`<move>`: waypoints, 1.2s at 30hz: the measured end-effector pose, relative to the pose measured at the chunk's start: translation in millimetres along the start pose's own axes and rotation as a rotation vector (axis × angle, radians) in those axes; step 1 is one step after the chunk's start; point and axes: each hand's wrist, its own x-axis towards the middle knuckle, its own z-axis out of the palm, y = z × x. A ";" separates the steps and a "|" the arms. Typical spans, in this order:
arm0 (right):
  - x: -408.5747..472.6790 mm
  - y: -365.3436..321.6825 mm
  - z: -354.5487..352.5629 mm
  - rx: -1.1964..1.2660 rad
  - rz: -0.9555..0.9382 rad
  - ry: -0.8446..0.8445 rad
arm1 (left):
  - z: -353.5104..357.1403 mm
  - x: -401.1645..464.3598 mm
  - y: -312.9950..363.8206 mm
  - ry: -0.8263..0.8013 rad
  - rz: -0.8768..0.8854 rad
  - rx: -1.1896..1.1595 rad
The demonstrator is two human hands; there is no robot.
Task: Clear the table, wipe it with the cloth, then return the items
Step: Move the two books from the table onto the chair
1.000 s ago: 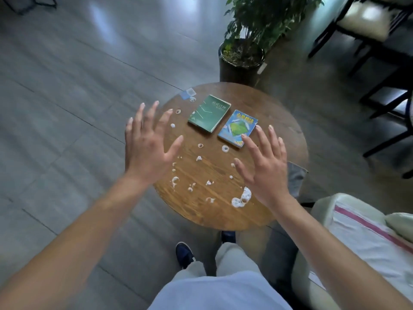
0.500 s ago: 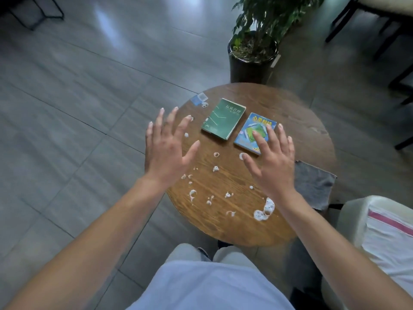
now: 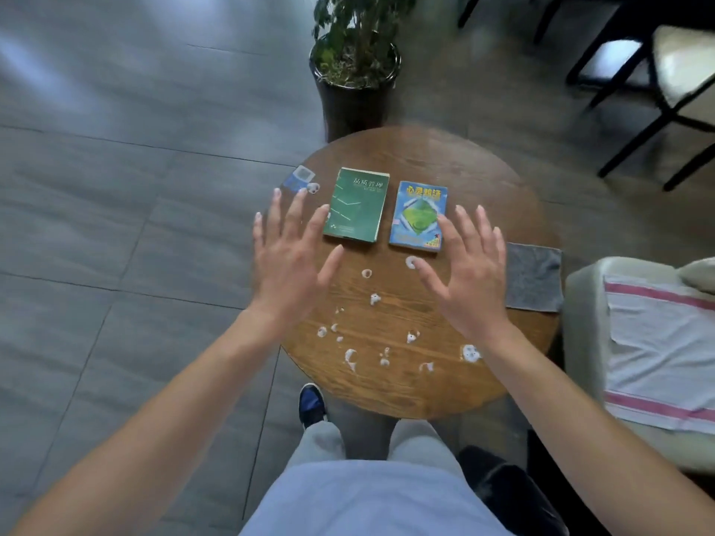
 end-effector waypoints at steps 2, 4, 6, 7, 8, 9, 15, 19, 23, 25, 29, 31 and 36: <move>-3.8 -18.9 4.9 -0.017 0.056 -0.010 | 4.4 10.6 -8.7 -0.027 0.063 -0.014; -9.0 -29.5 9.7 -0.056 0.105 -0.019 | 10.2 20.4 -11.5 -0.059 0.125 -0.027; -11.2 -29.1 11.8 -0.062 0.138 -0.008 | 18.5 29.9 -12.1 -0.088 0.158 -0.040; -11.9 -26.1 11.6 -0.060 0.153 -0.002 | 22.6 33.8 -11.9 -0.104 0.170 -0.040; -11.6 -22.4 11.3 -0.063 0.169 0.000 | 26.7 37.3 -11.6 -0.117 0.183 -0.037; -11.0 -18.1 11.8 -0.074 0.183 -0.003 | 31.1 40.0 -11.4 -0.124 0.198 -0.031; 1.9 22.9 32.4 -0.090 0.218 -0.040 | 70.8 61.4 -13.0 -0.239 0.183 0.080; 5.2 47.6 65.6 -0.048 0.271 -0.088 | 105.8 63.5 -26.6 -0.302 0.092 0.101; -1.0 62.6 100.7 -0.035 0.311 -0.169 | 135.0 48.9 -34.4 -0.304 0.001 0.085; -0.2 67.8 111.6 -0.043 0.322 -0.193 | 148.3 48.9 -36.9 -0.317 -0.006 0.092; 14.0 80.8 131.4 -0.027 0.326 -0.175 | 175.4 69.4 -42.9 -0.324 -0.012 0.082; 24.8 89.8 141.6 -0.032 0.324 -0.179 | 190.5 84.9 -46.4 -0.326 -0.008 0.075; 63.3 113.6 175.0 -0.029 0.361 -0.169 | 231.2 127.1 -59.9 -0.355 0.020 0.050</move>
